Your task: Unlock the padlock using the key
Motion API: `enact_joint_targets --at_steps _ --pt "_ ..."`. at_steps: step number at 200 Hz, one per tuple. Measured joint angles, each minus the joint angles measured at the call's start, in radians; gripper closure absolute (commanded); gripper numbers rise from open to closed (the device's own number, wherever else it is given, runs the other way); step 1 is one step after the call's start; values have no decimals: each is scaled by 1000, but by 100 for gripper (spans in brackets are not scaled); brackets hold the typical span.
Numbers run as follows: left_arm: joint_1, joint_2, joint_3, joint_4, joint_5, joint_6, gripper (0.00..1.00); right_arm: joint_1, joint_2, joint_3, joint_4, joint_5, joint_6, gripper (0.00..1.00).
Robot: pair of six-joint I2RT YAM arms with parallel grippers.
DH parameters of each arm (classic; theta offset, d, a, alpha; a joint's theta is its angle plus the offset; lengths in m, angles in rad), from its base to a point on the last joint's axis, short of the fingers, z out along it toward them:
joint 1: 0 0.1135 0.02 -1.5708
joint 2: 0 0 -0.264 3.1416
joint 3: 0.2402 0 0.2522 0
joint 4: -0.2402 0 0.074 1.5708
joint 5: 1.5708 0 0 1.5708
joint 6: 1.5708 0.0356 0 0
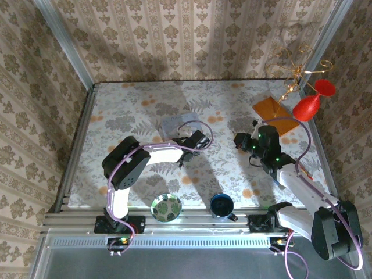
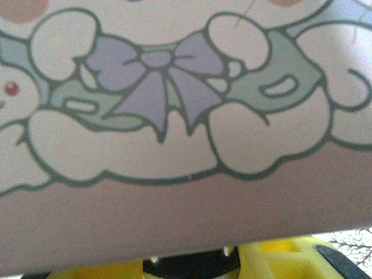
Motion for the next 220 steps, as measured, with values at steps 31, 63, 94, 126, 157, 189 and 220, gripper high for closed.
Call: enact_joint_targets --at_steps 31,63,94,126,157,189,220 --pt "0 2 0 11 31 -10 54 0 6 -18 9 -7 3 100" --pt "1 2 0 6 32 -14 60 0 6 -18 25 -7 3 100" --pt "1 2 0 -1 21 -18 72 0 6 -18 25 -7 3 100" --pt "1 2 10 -19 22 -10 87 0 6 -18 25 -7 3 100" --pt "7 1 55 -94 61 -7 99 1 19 -18 29 -19 3 100" --pt "42 -1 110 -153 180 -11 100 19 46 -29 75 -39 2 100" --pt "69 -2 172 -220 270 -11 100 62 103 -52 149 -59 -1 100"
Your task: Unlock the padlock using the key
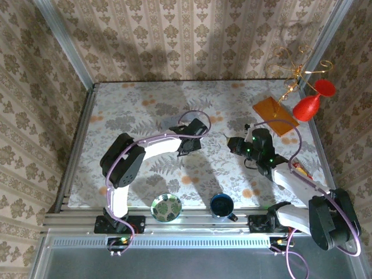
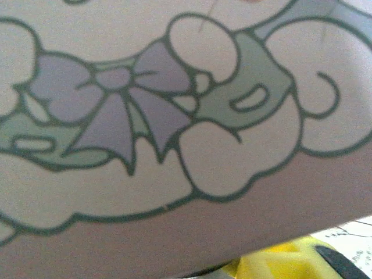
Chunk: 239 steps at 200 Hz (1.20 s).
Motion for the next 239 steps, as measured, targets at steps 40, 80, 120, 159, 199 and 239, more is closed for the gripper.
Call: enact_joint_targets --at_steps 40,80,120,159,199,239 --pt "9 0 122 -85 98 -14 100 35 167 -41 169 -66 0 100" --pt "22 3 146 -111 170 -38 100 57 343 -64 360 -139 0 100" --pt "22 7 146 -114 211 -64 100 73 470 -69 554 -183 4 100" --pt "22 32 150 -109 246 -94 100 87 571 -74 722 -201 18 100" --pt "29 68 153 -101 267 -127 100 87 590 -95 769 -207 26 100" --pt "35 68 153 -87 283 -143 100 87 589 -108 776 -205 21 100"
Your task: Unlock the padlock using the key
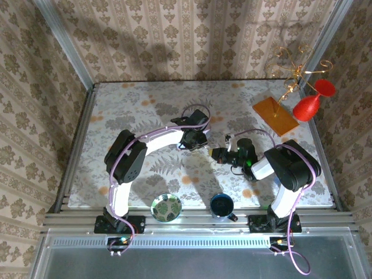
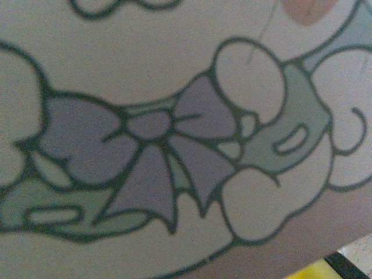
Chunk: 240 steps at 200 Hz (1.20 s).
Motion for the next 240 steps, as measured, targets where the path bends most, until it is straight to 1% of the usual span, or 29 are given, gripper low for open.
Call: enact_joint_targets --at_steps 43,76,95,151,240 --pt "12 0 0 30 28 -22 100 7 -3 -26 -3 8 -2 100" --pt "21 -1 0 44 54 -38 100 18 -35 -48 -4 30 -2 100" --pt "29 -1 0 52 84 -57 100 22 -48 -52 -2 30 -2 100" --pt "53 -1 0 96 225 -127 100 23 -66 -52 1 34 3 100" --pt "64 -1 -5 124 311 -164 100 18 -66 -68 32 59 9 100"
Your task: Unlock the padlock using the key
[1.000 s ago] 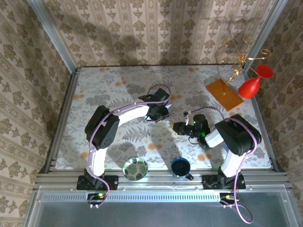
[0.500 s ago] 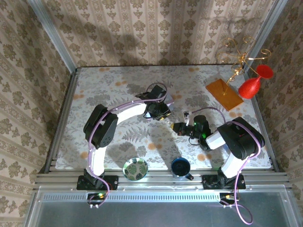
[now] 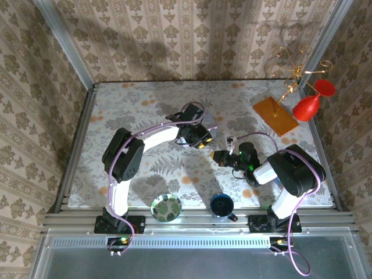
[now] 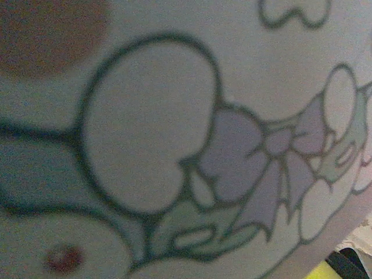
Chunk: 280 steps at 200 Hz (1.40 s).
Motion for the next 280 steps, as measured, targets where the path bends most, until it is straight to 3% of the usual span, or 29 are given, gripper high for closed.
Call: enact_joint_targets --at_steps 72,146,280 --pt "16 0 -8 58 63 -56 100 -5 -85 -33 -5 72 -3 100" --pt "20 0 -8 72 72 -64 100 -5 -267 -59 -201 117 -40 100" --pt "19 1 -9 76 72 -67 100 -4 -239 73 -372 151 -48 100"
